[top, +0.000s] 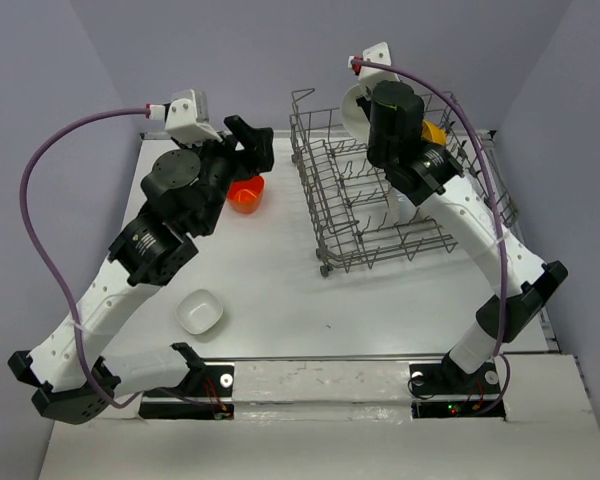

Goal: Load the bowls into the dish rack

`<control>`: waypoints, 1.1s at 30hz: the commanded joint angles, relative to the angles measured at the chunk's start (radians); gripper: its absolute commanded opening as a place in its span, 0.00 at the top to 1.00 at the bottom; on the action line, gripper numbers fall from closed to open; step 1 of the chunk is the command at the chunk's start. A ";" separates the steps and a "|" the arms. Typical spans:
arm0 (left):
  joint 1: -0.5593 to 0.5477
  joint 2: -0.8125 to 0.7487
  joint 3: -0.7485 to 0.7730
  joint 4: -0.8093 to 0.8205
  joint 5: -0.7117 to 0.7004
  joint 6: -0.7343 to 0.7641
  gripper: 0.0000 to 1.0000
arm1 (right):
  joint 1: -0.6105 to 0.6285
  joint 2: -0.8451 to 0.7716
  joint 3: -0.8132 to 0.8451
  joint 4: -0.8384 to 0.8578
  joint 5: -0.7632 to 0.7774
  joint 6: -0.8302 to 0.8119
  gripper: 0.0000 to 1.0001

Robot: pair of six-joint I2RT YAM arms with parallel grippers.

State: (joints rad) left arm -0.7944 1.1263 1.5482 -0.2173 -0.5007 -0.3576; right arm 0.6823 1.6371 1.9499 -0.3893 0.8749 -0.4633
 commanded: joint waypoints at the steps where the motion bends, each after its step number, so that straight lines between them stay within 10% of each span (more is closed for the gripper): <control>1: 0.004 -0.054 -0.057 0.042 0.011 -0.032 0.21 | 0.006 -0.008 -0.020 0.197 0.212 -0.127 0.99; 10: 0.004 -0.184 -0.168 -0.004 0.016 -0.043 0.21 | 0.057 -0.007 -0.218 0.605 0.472 -0.500 0.99; 33: 0.004 -0.290 -0.243 -0.079 0.047 -0.012 0.21 | 0.083 0.043 -0.331 0.520 0.696 -0.554 0.99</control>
State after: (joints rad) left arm -0.7944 0.8337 1.3254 -0.3328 -0.4721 -0.3820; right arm 0.7658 1.7115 1.6329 0.1123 1.4796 -1.0313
